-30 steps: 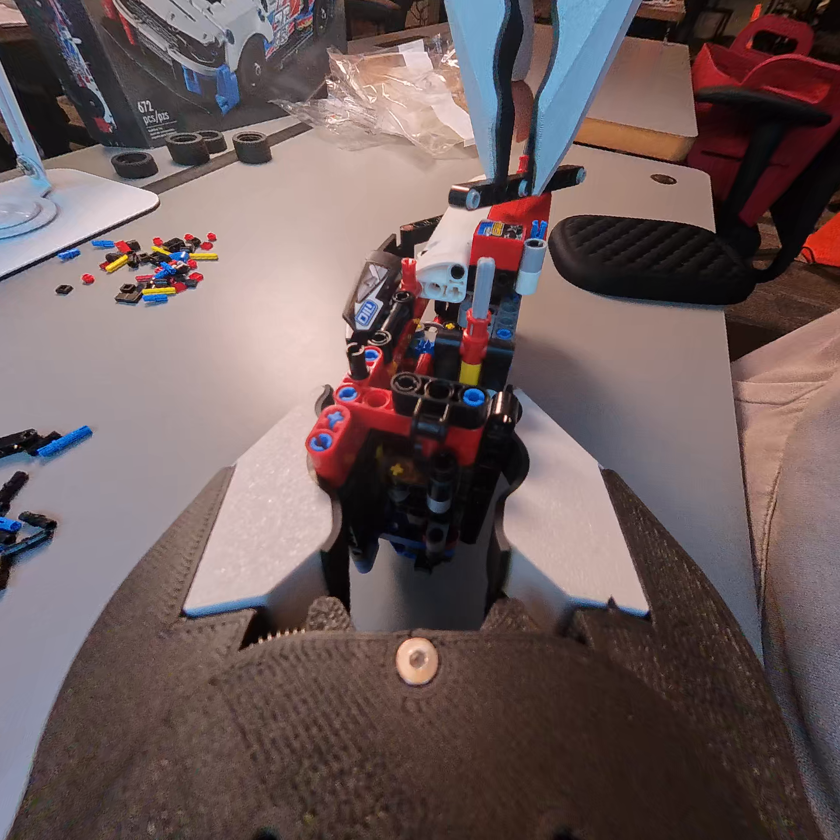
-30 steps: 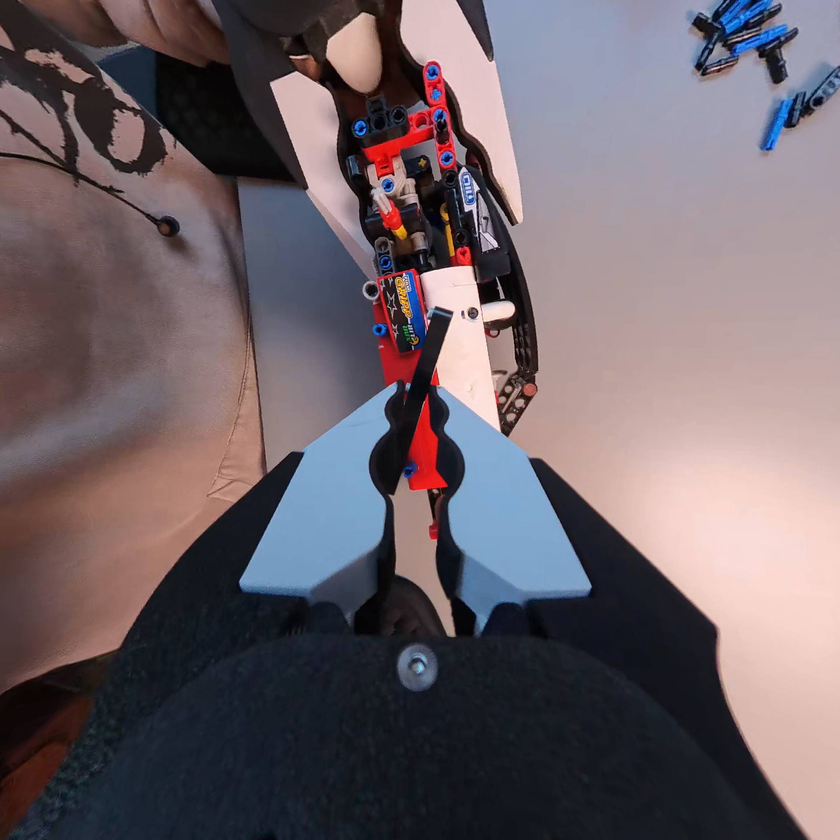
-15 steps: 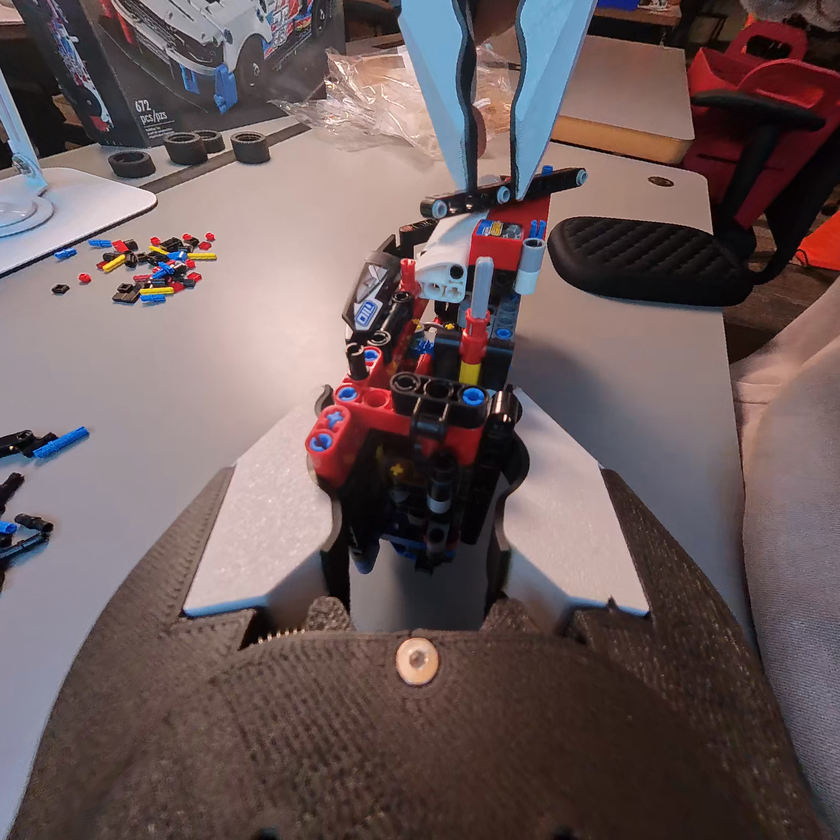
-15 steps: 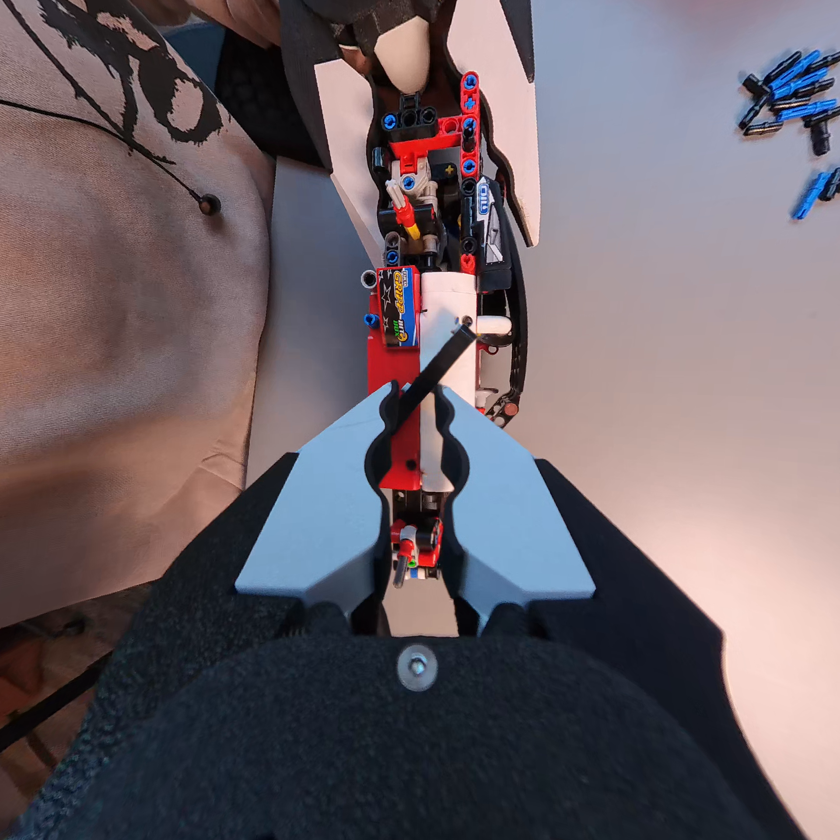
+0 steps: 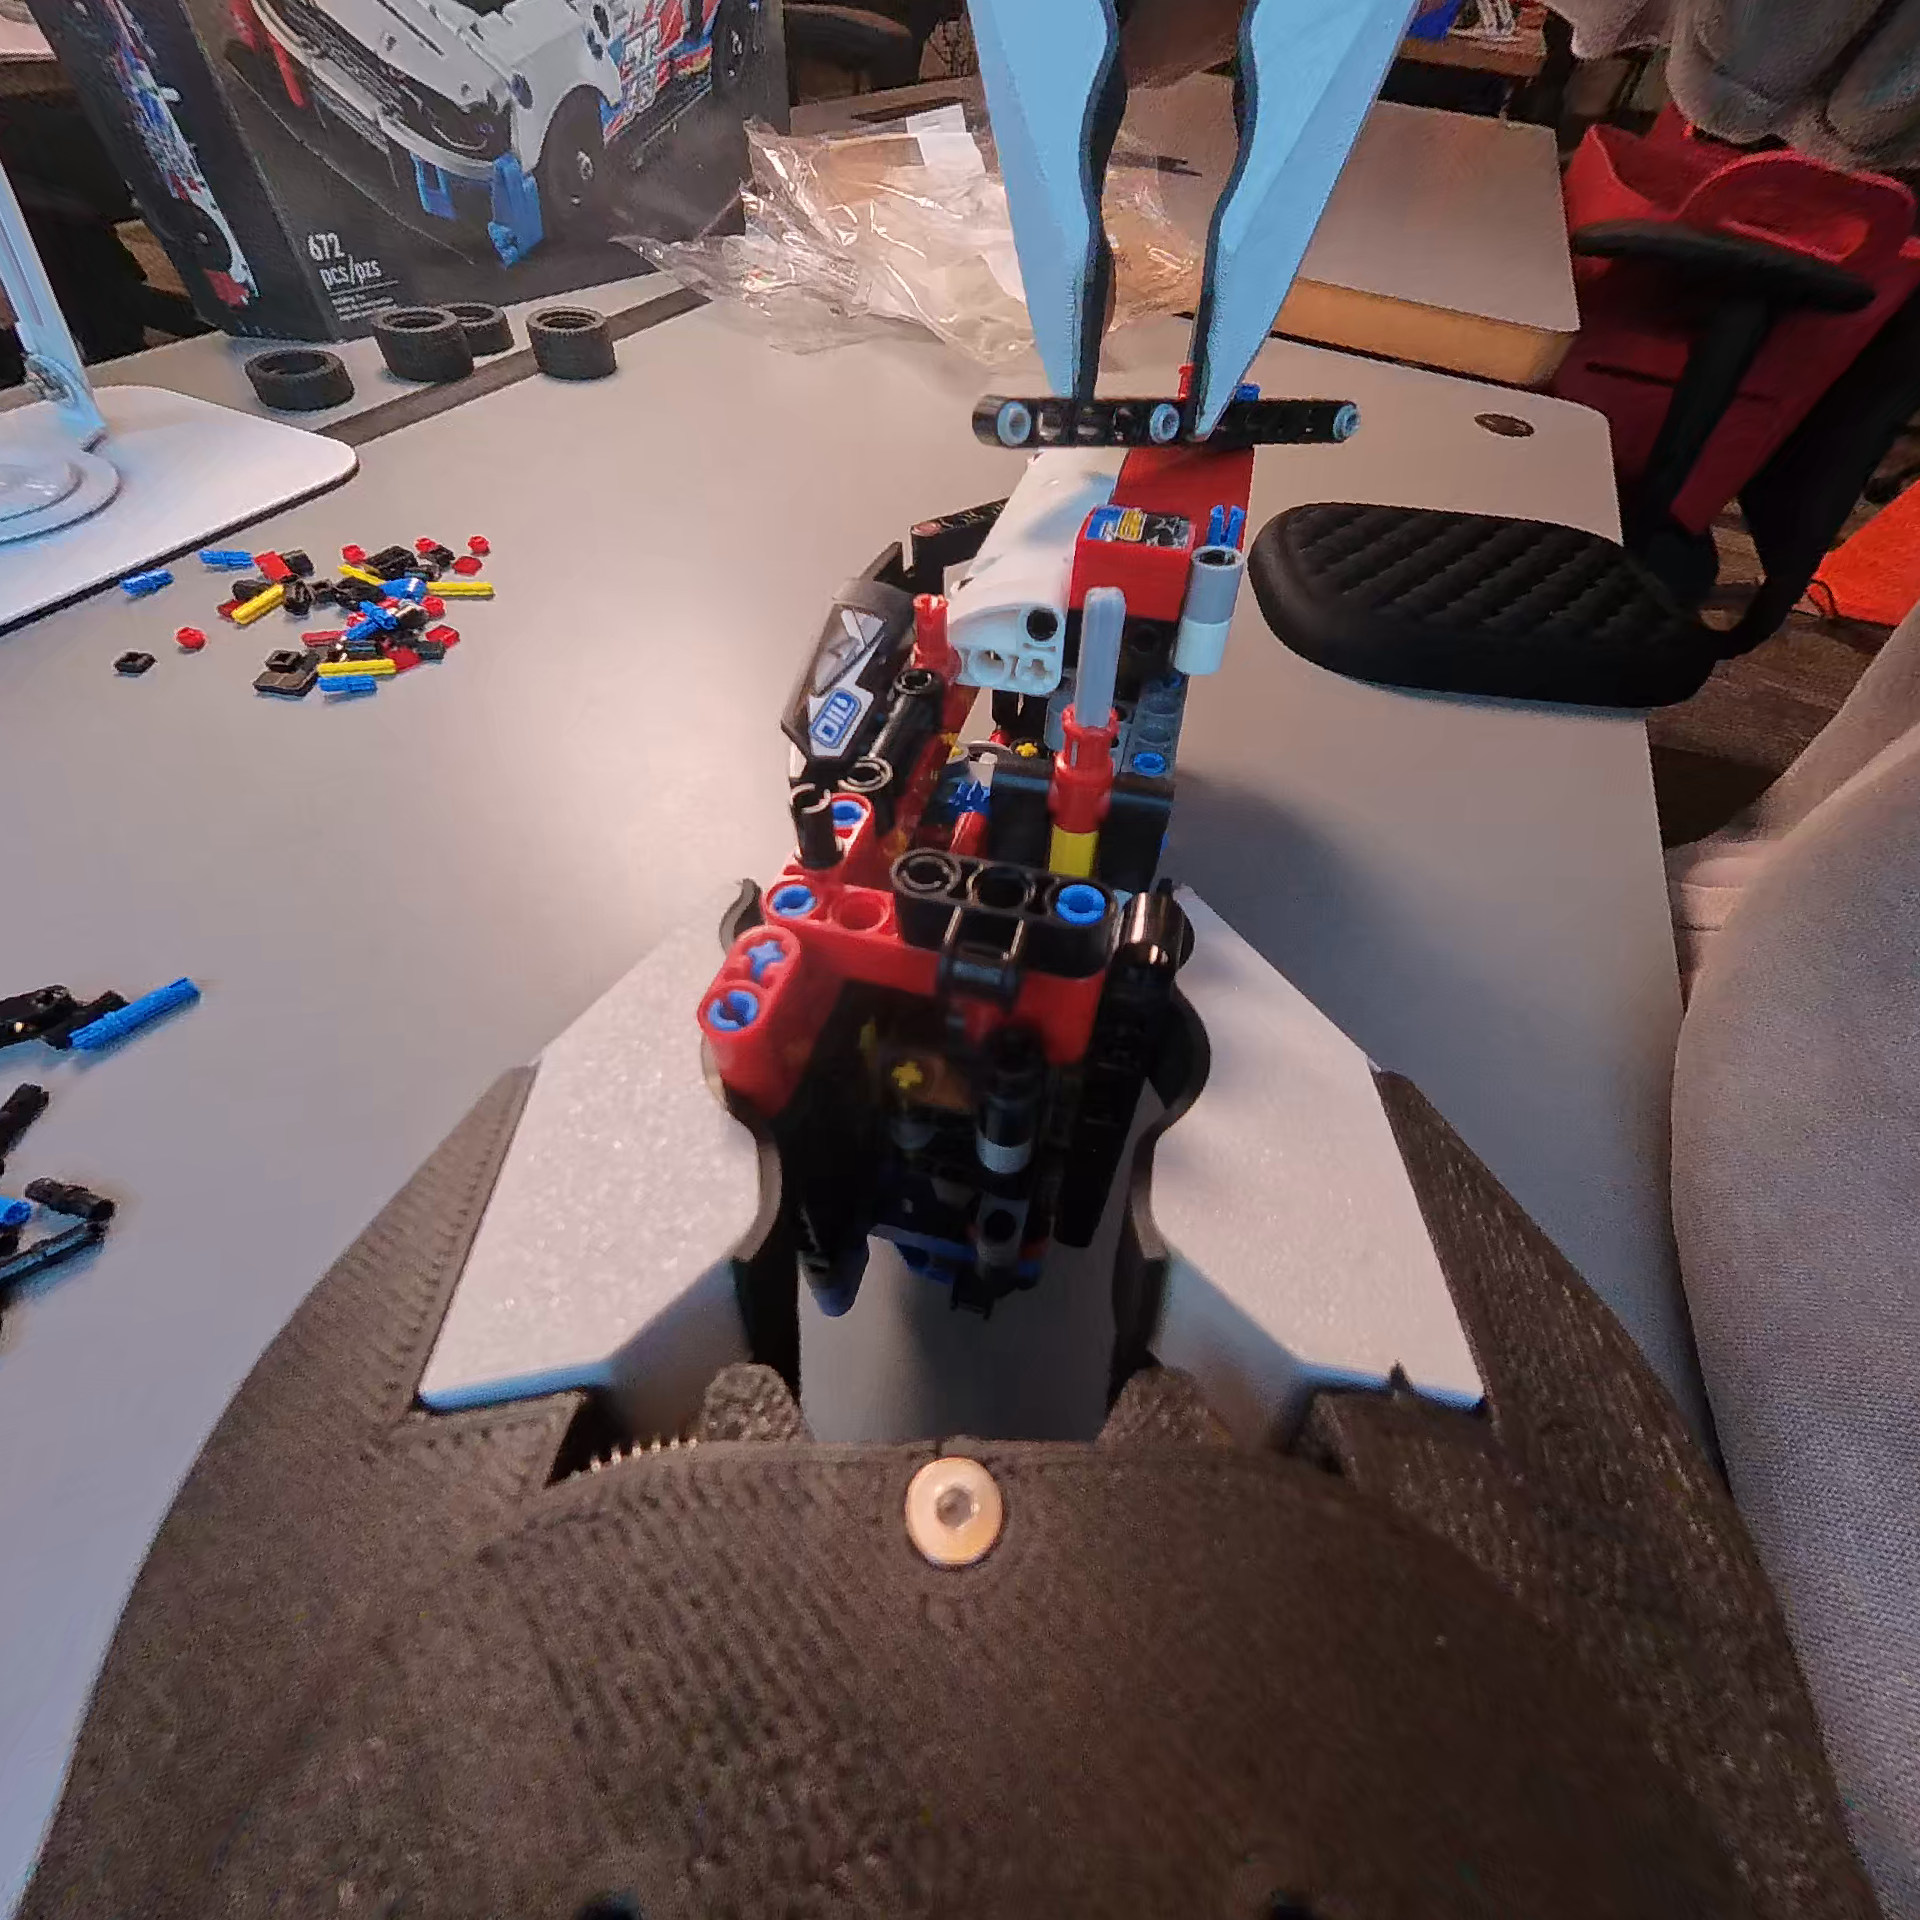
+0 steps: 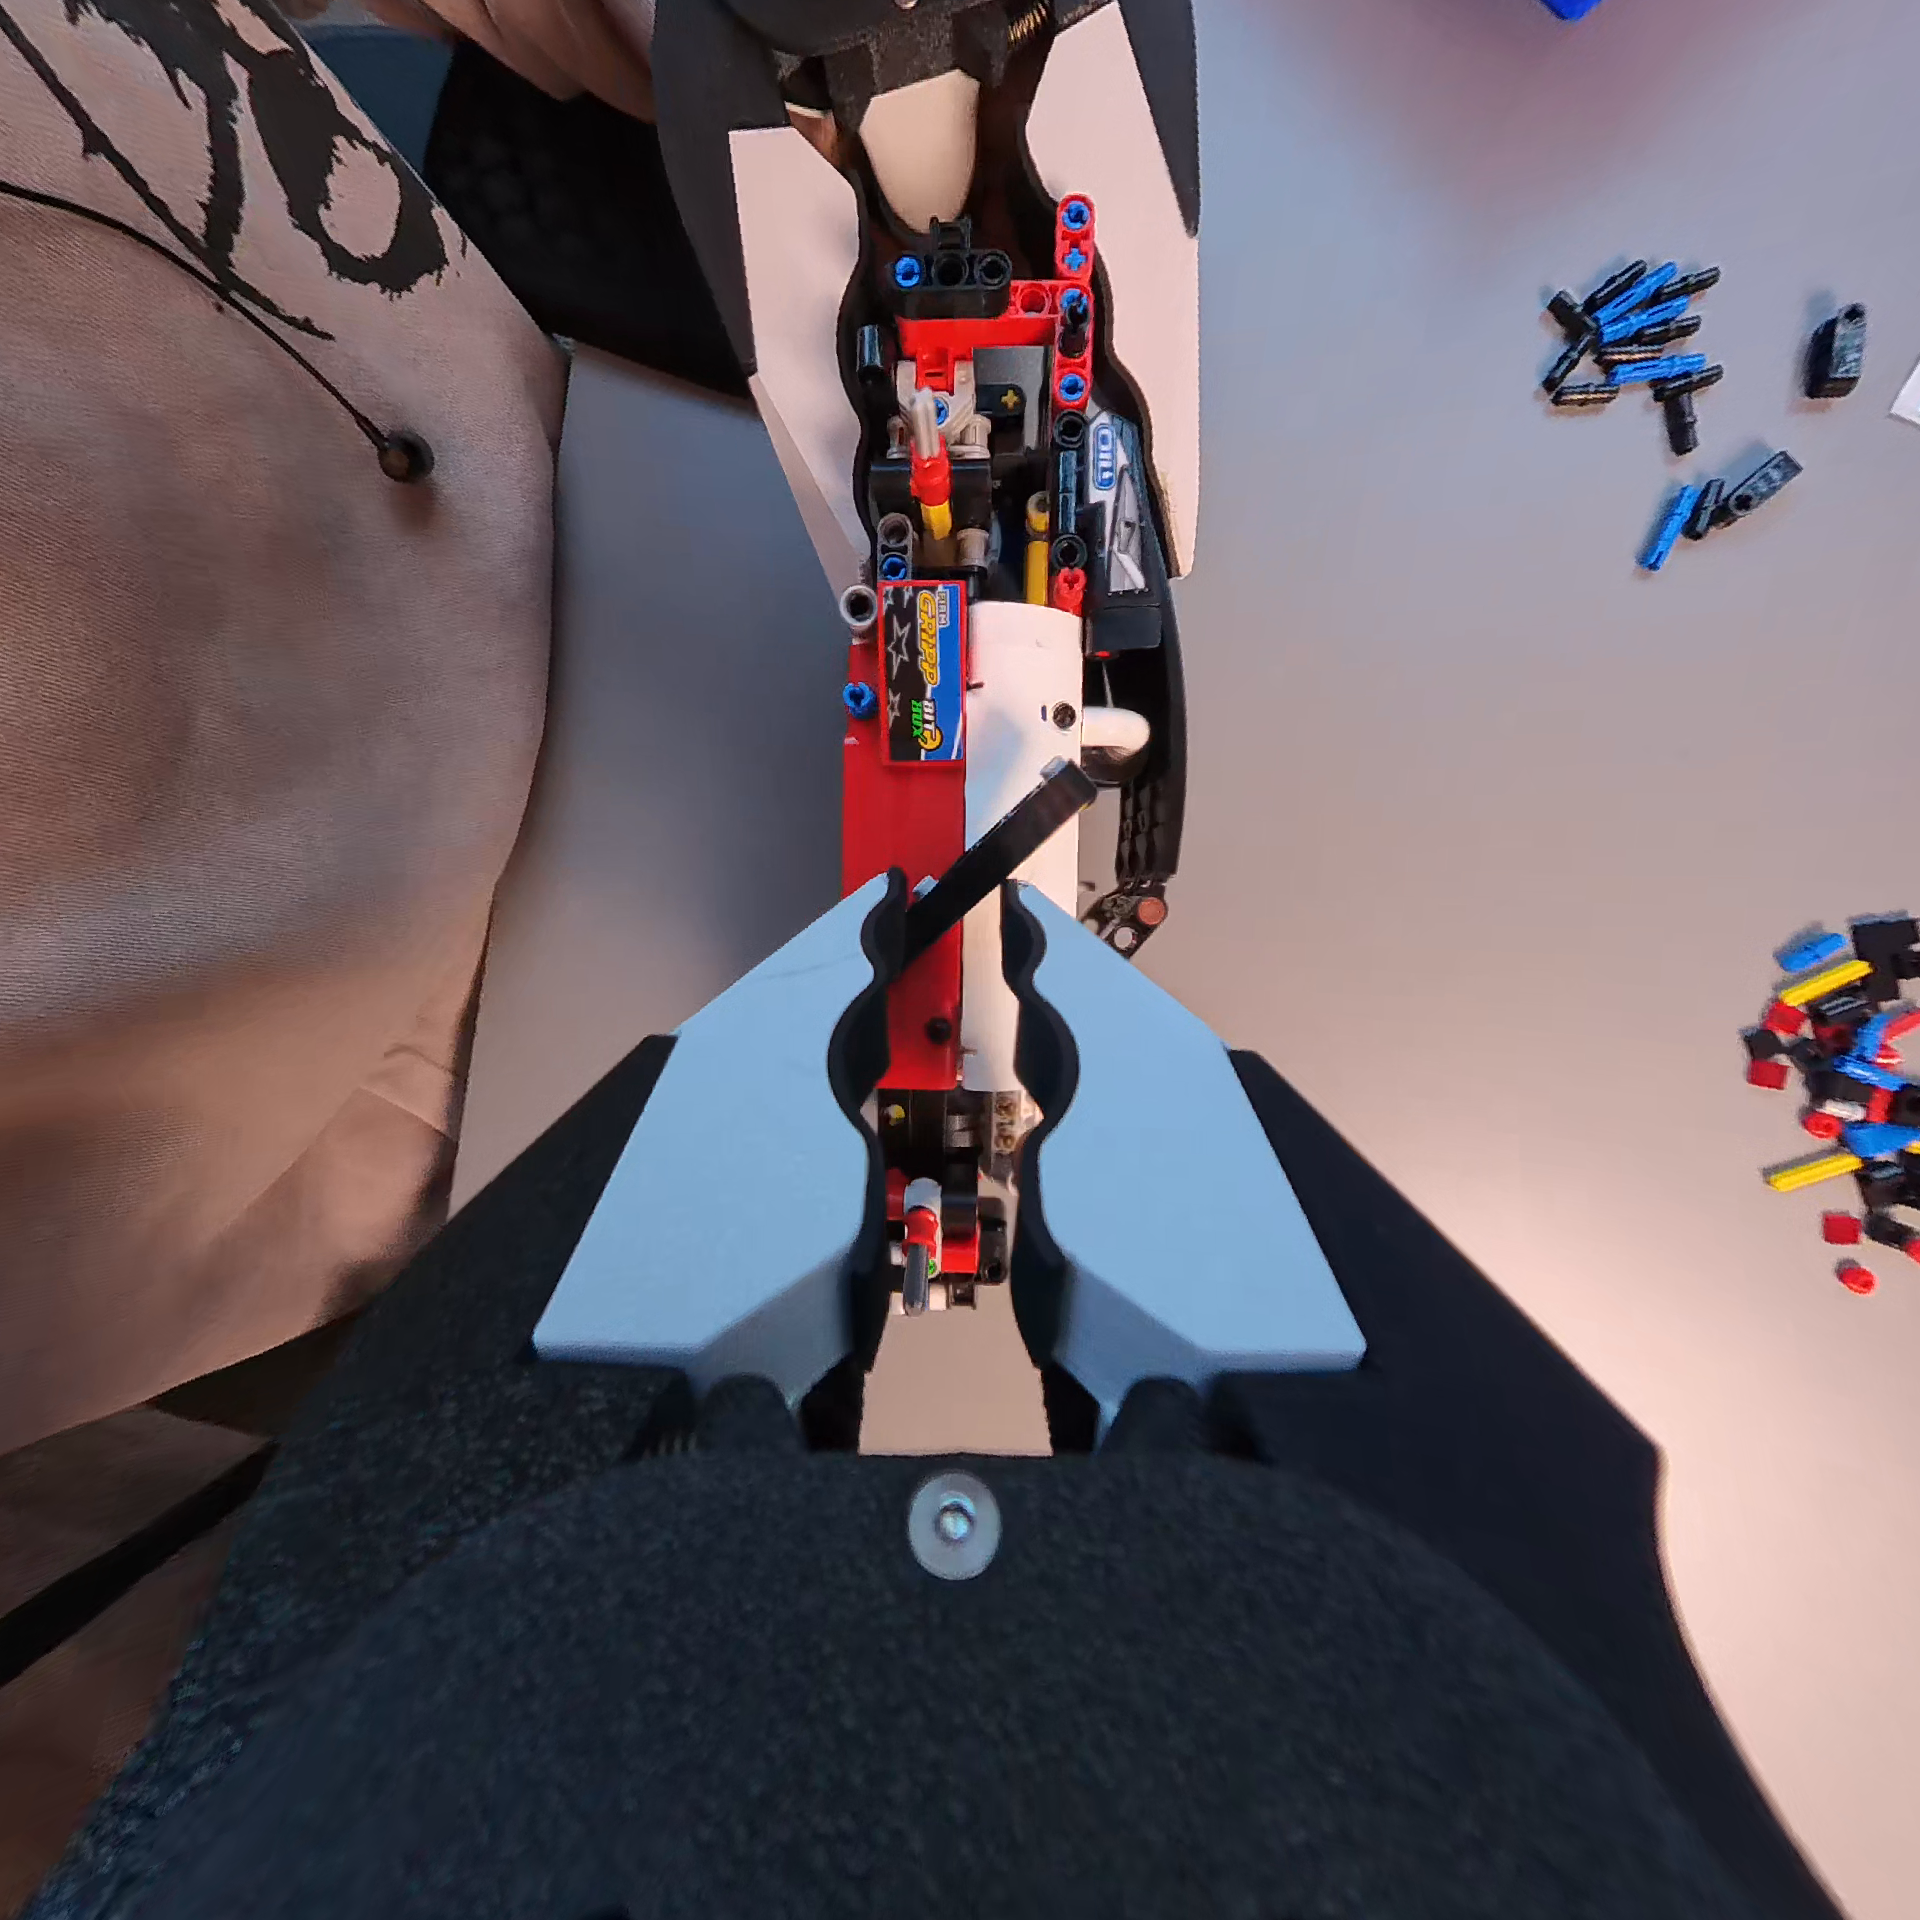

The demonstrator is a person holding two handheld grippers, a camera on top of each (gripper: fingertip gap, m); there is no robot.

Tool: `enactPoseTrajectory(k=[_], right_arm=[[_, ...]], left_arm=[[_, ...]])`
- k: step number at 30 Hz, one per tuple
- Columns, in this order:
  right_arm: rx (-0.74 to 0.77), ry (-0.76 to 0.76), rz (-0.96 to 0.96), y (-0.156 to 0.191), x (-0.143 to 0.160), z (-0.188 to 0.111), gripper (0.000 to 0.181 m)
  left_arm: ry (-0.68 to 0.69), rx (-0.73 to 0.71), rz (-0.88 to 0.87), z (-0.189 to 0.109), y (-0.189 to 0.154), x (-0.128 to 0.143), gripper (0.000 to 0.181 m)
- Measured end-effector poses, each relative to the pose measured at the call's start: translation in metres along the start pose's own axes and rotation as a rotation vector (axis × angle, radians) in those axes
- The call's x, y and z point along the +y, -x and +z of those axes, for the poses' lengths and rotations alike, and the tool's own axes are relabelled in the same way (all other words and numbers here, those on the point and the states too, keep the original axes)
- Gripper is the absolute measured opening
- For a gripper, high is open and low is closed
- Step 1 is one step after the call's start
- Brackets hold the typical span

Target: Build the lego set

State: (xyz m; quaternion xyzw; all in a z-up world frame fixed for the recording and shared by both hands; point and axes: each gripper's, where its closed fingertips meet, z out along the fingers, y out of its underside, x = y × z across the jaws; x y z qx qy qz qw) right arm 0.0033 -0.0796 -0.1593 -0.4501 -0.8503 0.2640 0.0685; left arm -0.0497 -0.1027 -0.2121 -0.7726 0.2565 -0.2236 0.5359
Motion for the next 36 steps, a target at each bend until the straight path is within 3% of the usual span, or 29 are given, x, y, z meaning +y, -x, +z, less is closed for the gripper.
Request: enactPoseTrajectory(k=[14,18,36], right_arm=[[0.378,-0.139,-0.154,0.003,-0.005,-0.021,0.018],[0.397,-0.193,-0.105,0.008,0.004,-0.021,0.019],[0.408,-0.126,-0.081,0.002,0.017,-0.01,0.016]], left_arm=[[-0.005,-0.005,0.017,0.0,-0.001,0.0,0.073],[-0.006,-0.004,0.02,0.0,-0.001,0.0,0.073],[-0.007,-0.001,0.004,0.0,0.0,0.0,0.073]])
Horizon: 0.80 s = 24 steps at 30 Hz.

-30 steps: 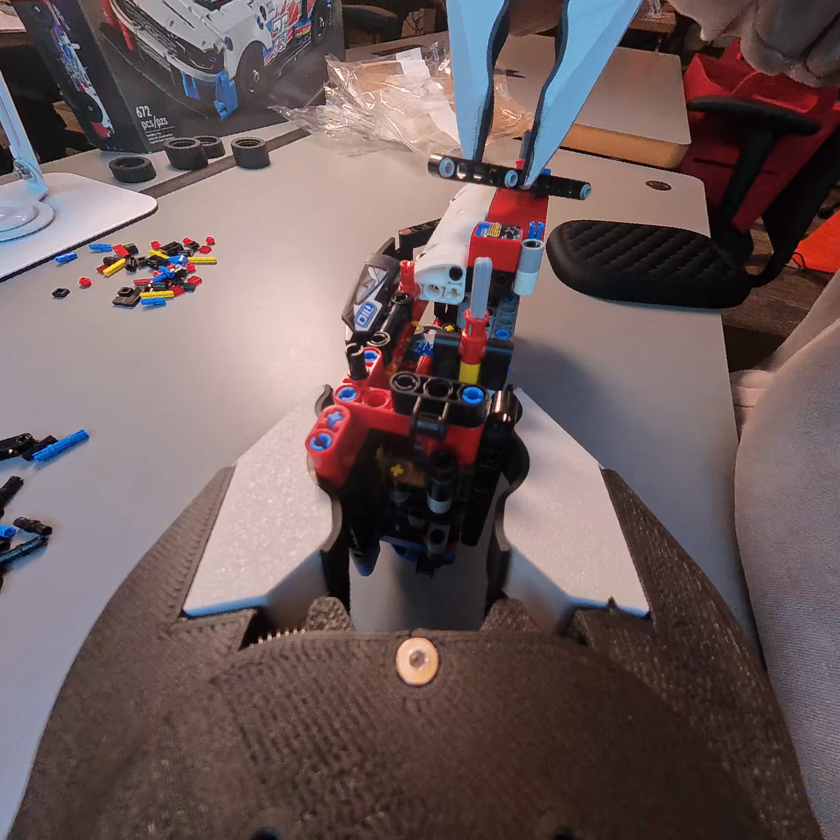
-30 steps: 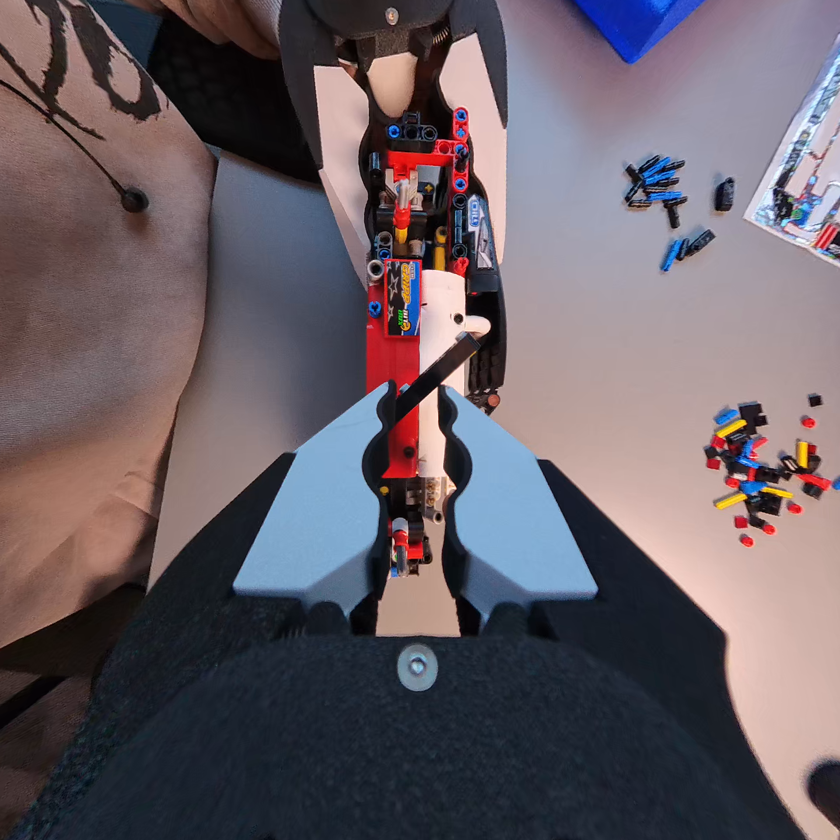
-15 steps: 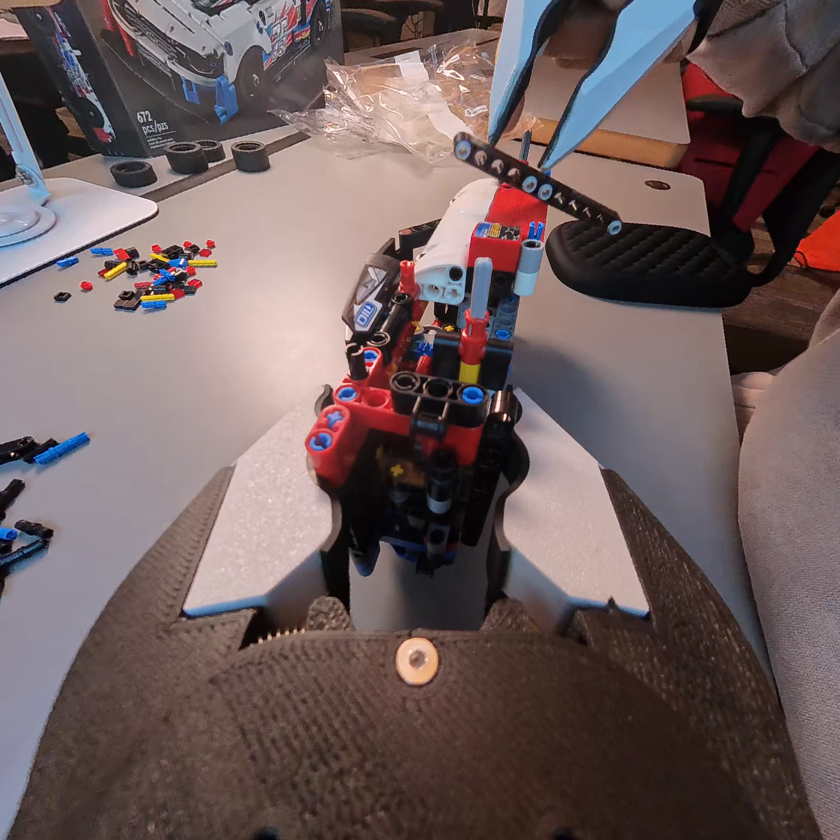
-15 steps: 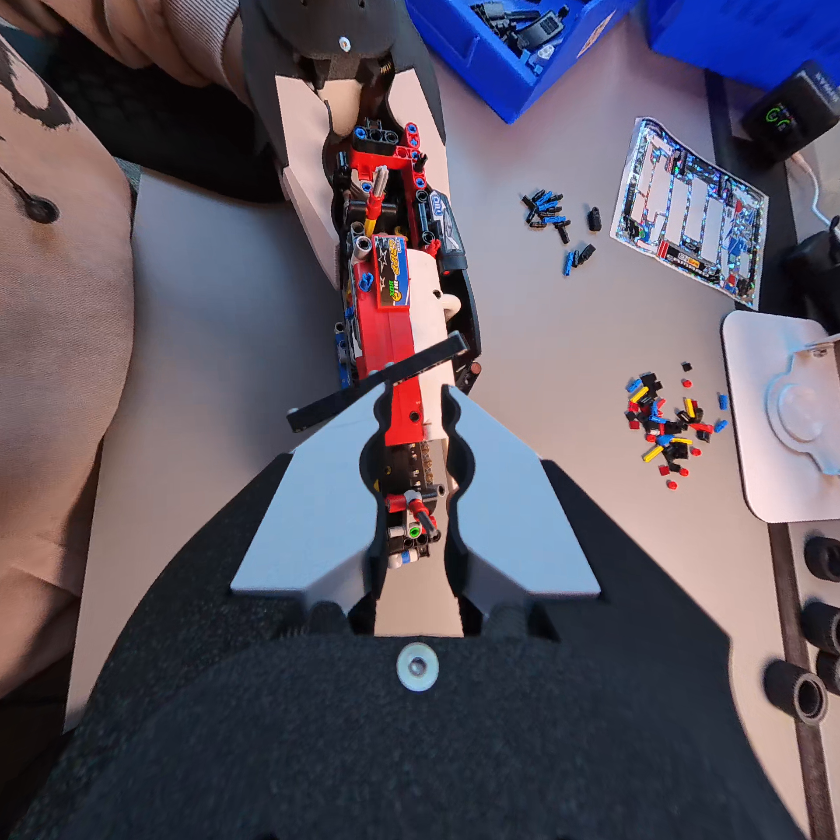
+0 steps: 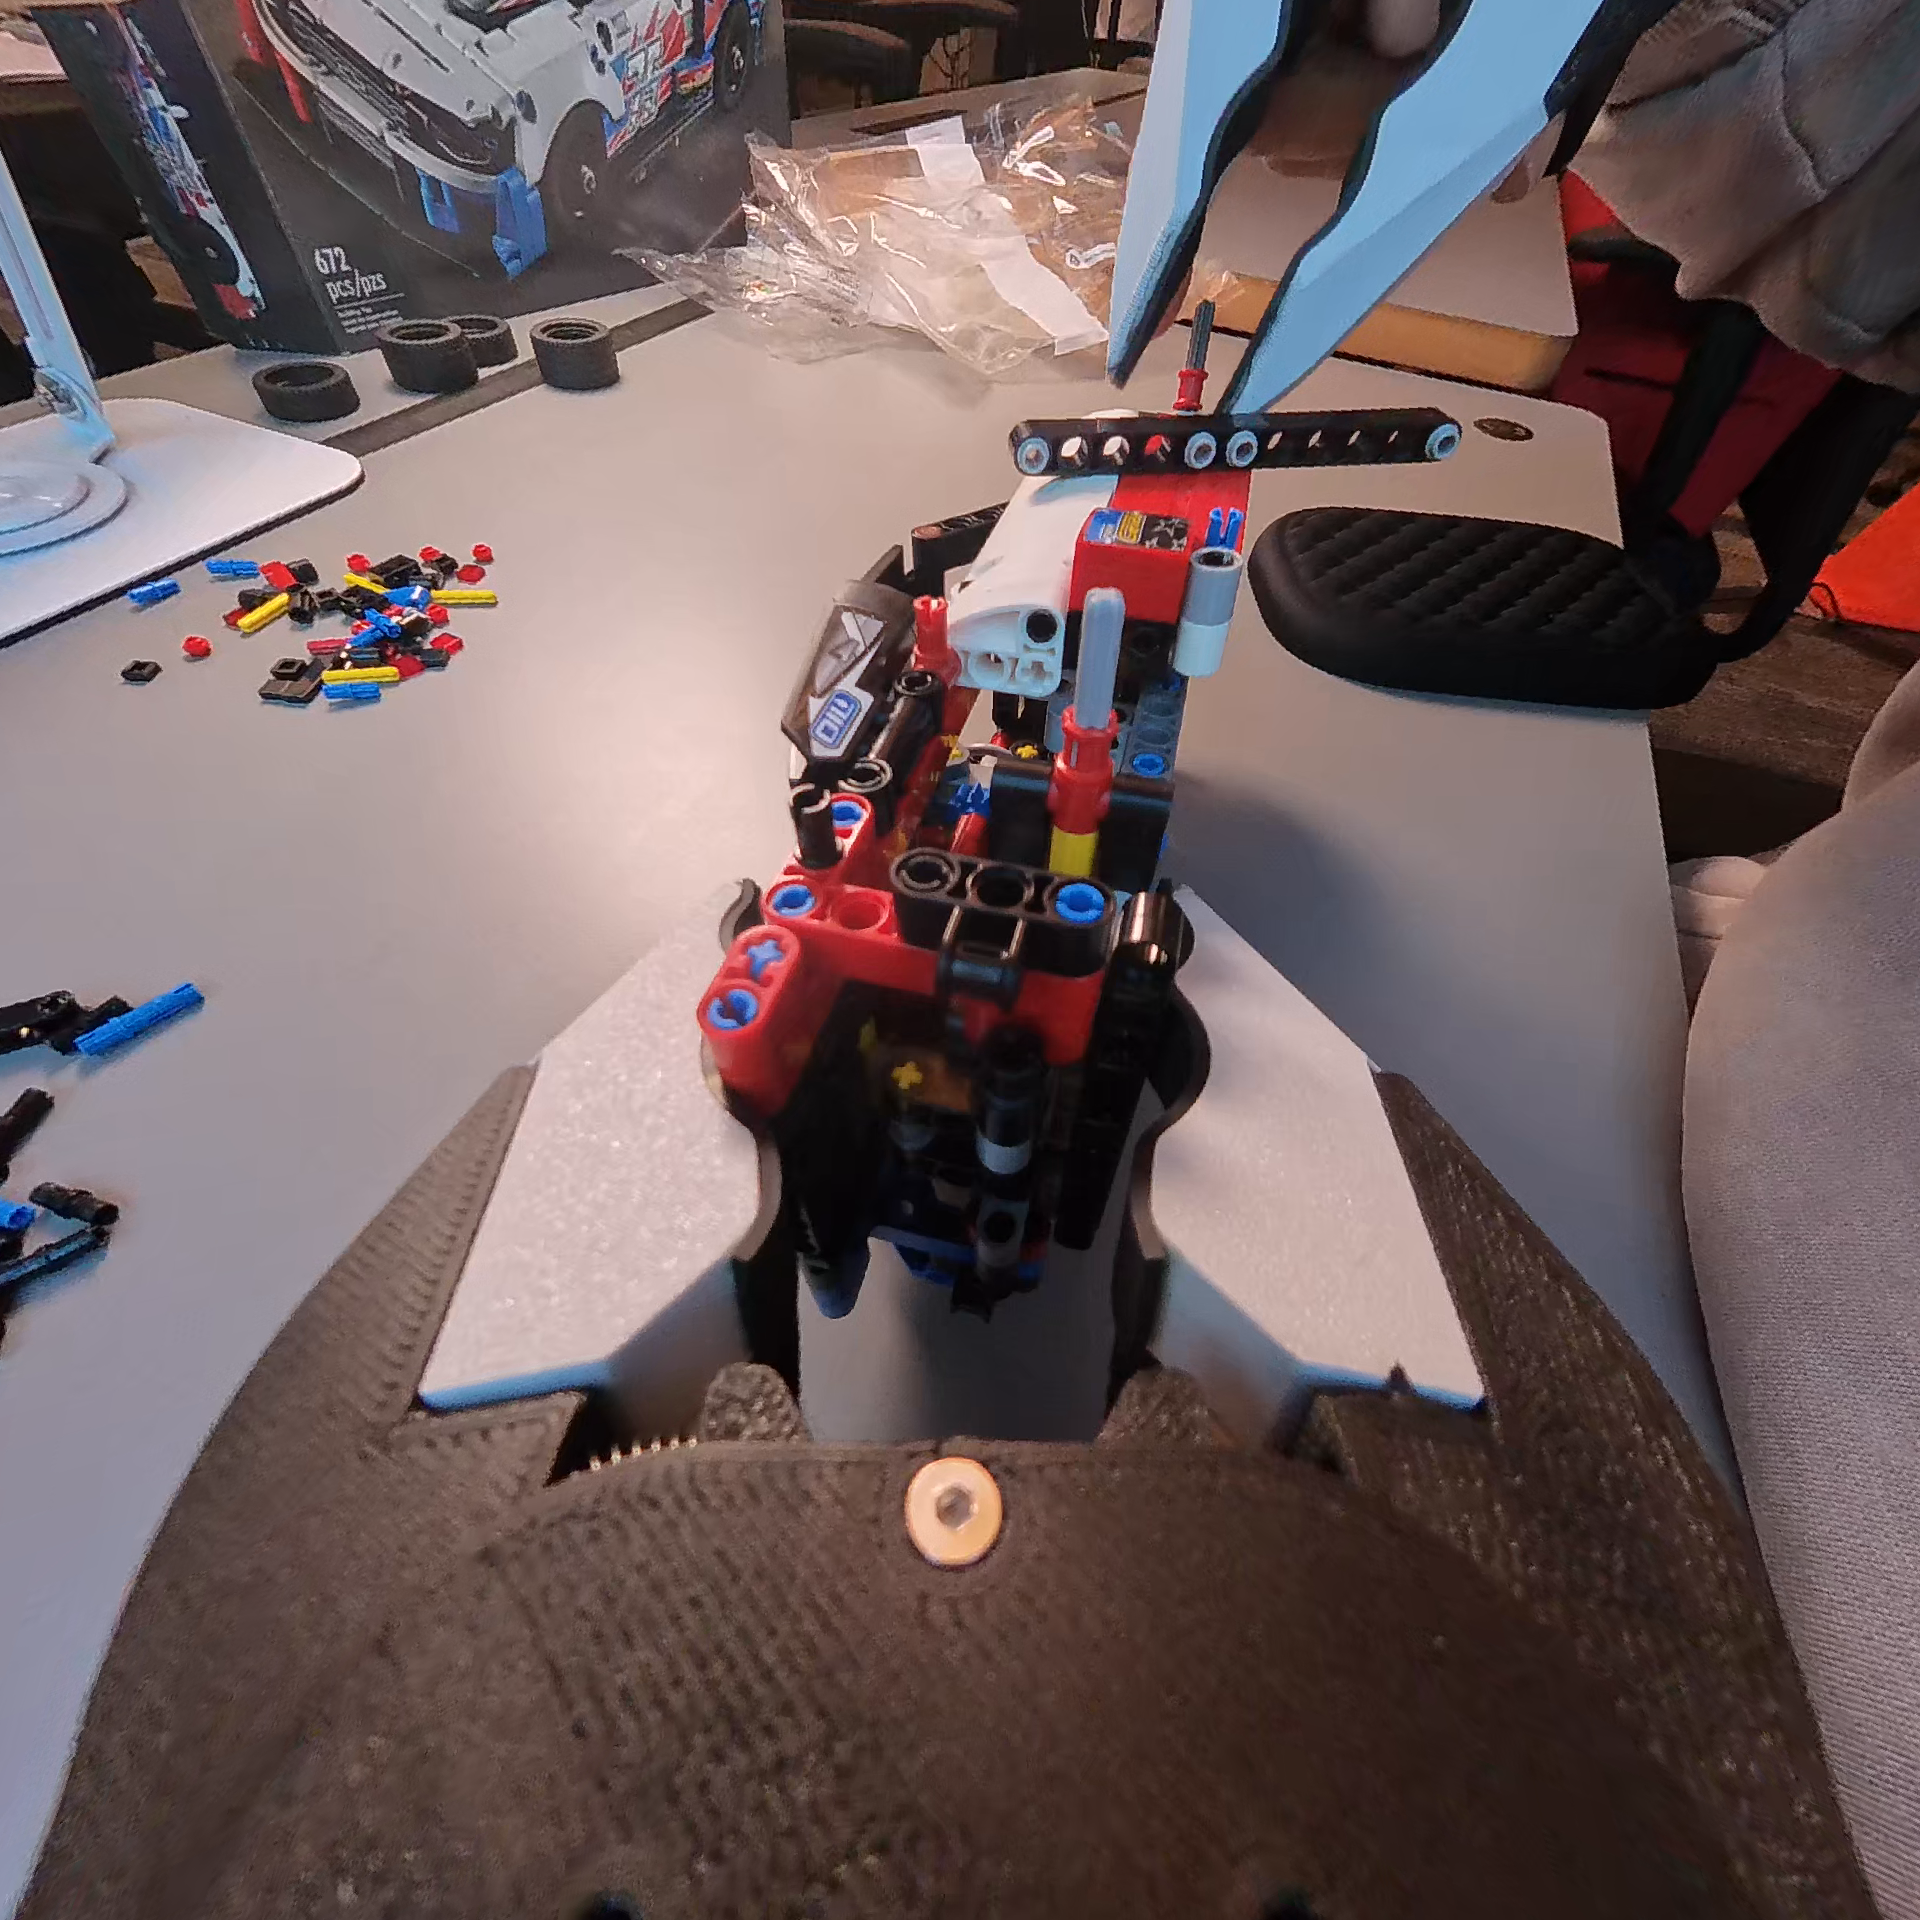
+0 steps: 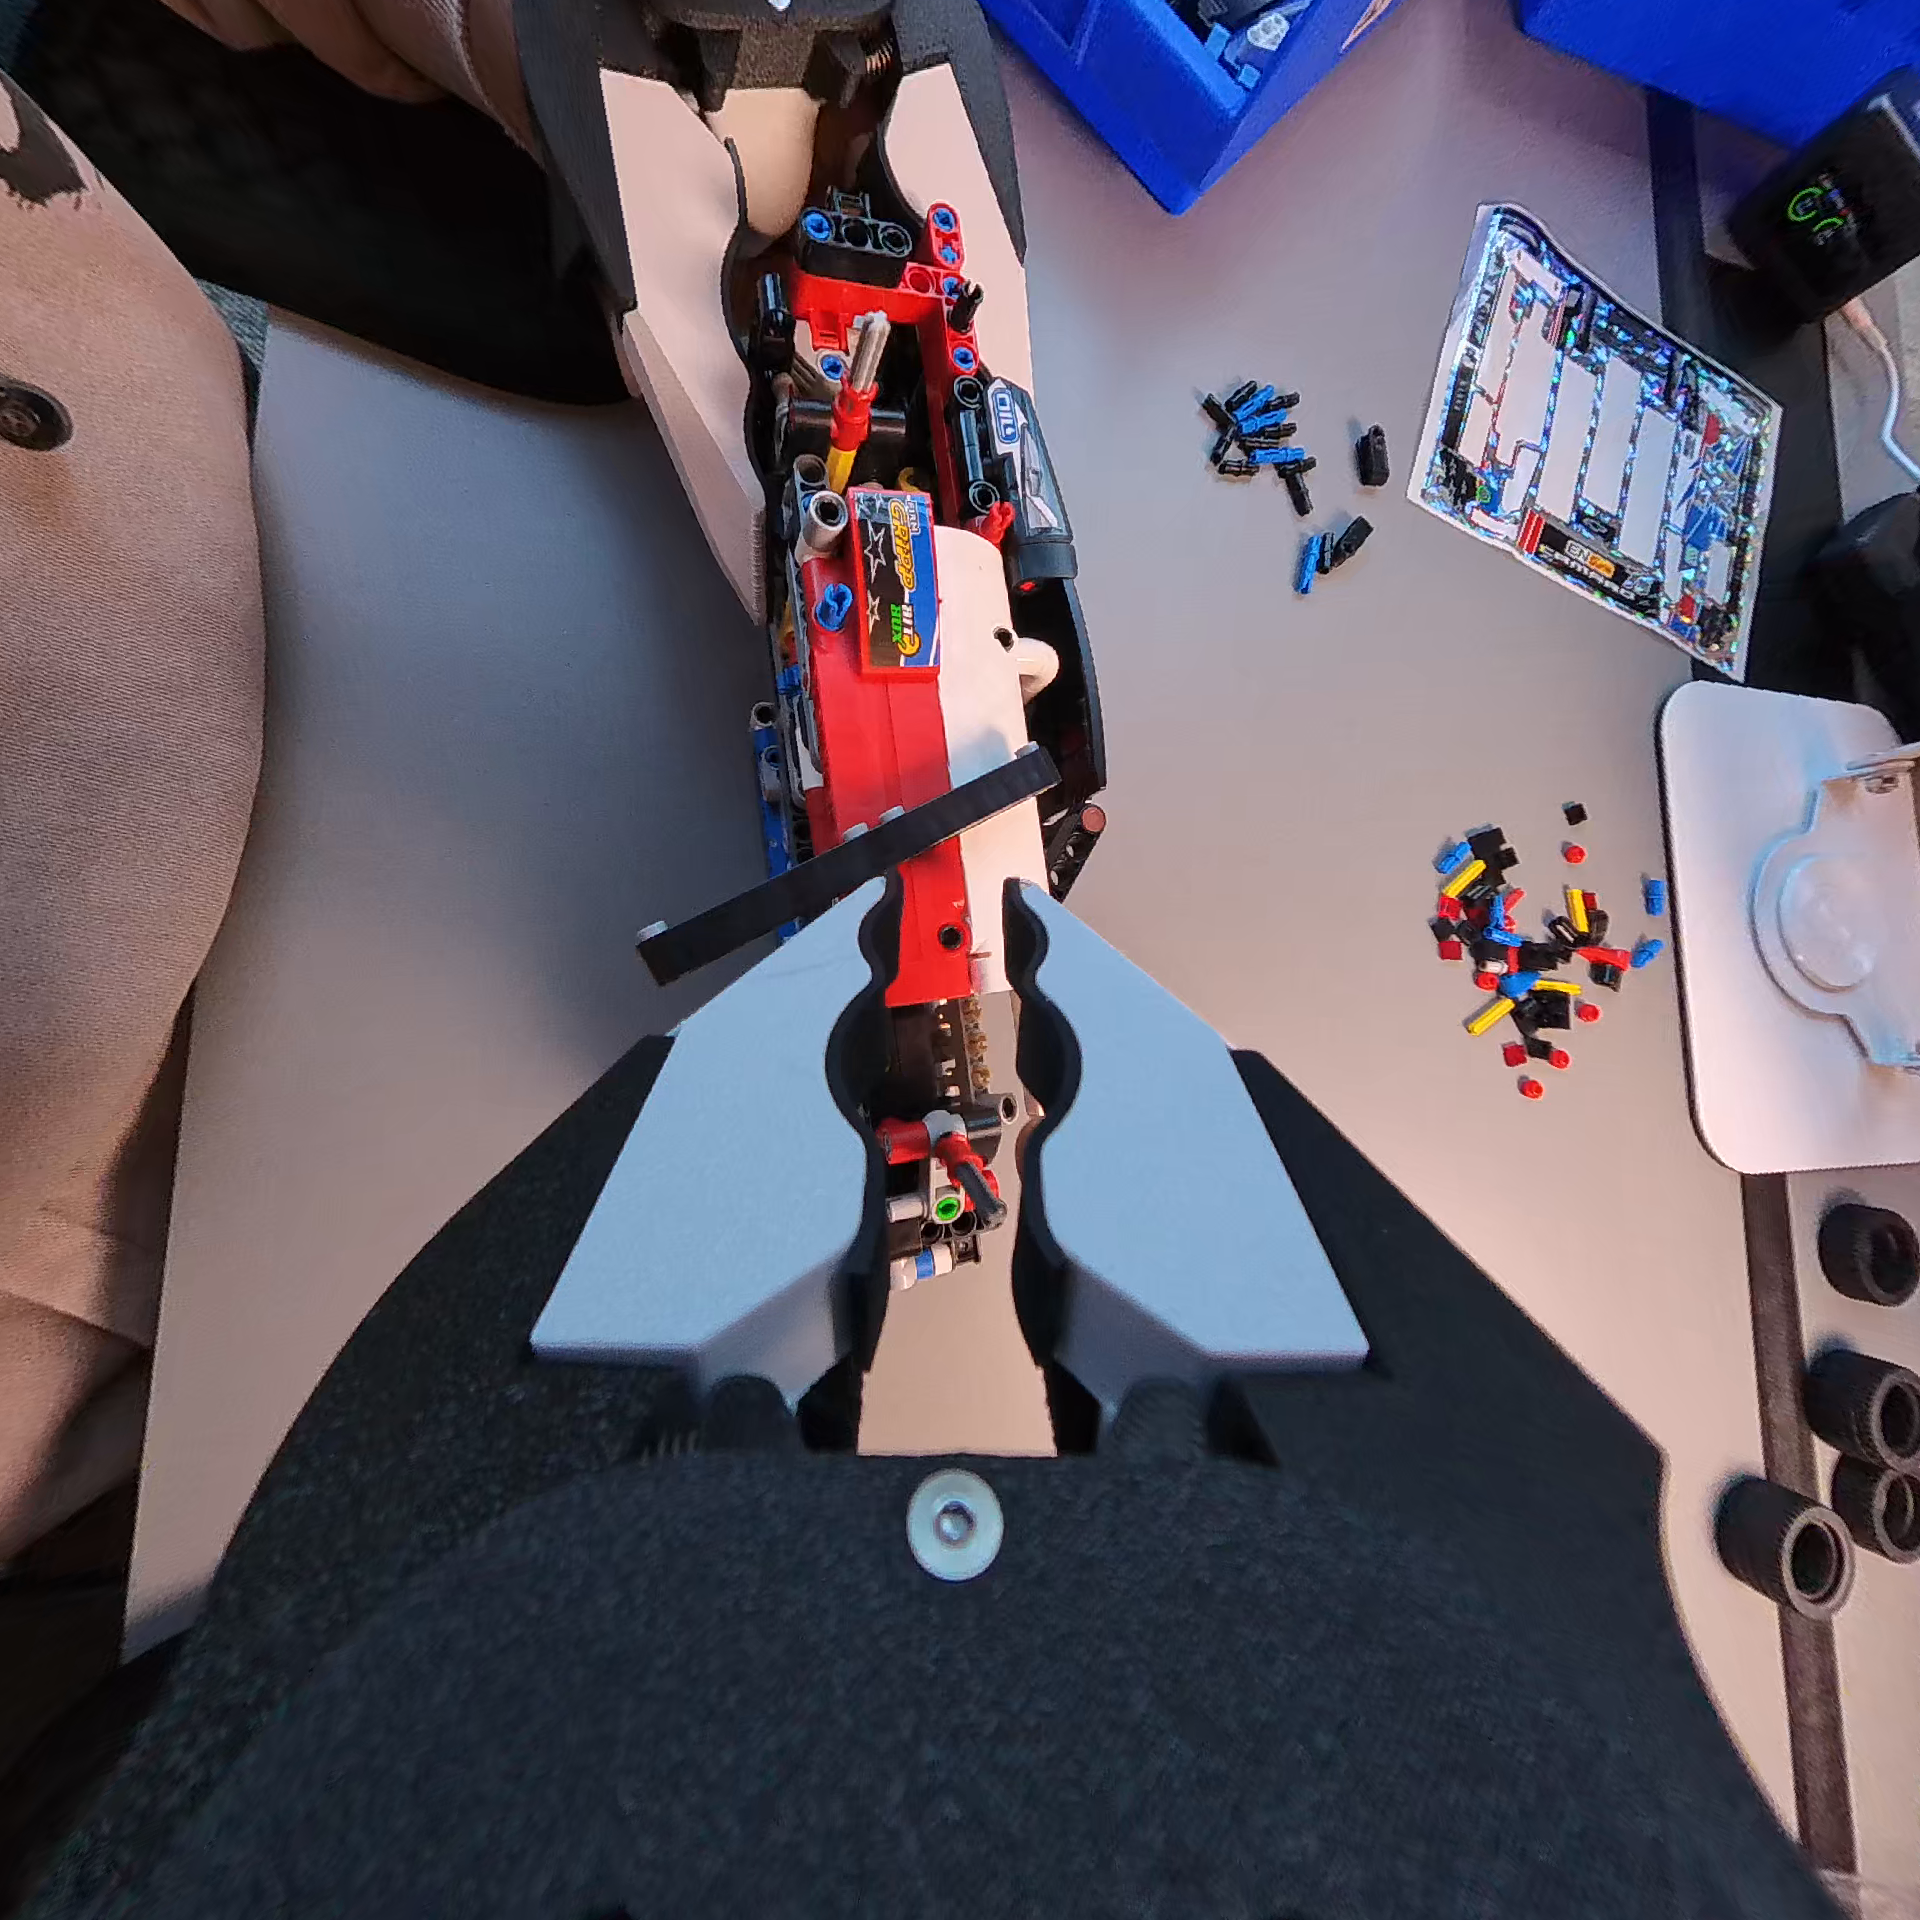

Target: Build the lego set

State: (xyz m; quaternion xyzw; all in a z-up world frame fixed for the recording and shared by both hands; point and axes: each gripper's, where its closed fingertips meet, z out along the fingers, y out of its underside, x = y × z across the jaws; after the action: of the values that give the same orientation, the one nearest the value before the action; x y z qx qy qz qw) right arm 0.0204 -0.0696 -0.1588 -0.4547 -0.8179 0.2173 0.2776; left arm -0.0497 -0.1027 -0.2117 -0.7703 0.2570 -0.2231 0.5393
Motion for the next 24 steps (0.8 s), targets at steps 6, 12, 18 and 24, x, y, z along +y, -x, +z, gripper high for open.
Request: enactPoseTrajectory(k=[6,12,18,24], right_arm=[[-0.004,-0.006,-0.003,-0.004,0.0,0.002,0.015],[-0.029,0.014,-0.021,-0.005,0.002,0.006,0.0],[-0.036,-0.01,-0.014,-0.01,0.001,0.009,0.0],[-0.04,-0.043,0.012,-0.013,0.002,0.009,0.0]], left_arm=[[-0.005,0.003,0.002,0.0,0.0,-0.001,0.073],[-0.01,-0.008,0.005,0.001,0.002,-0.001,0.073],[-0.014,-0.014,-0.008,0.002,0.004,-0.002,0.073],[-0.018,-0.016,-0.01,0.002,0.005,-0.002,0.073]])
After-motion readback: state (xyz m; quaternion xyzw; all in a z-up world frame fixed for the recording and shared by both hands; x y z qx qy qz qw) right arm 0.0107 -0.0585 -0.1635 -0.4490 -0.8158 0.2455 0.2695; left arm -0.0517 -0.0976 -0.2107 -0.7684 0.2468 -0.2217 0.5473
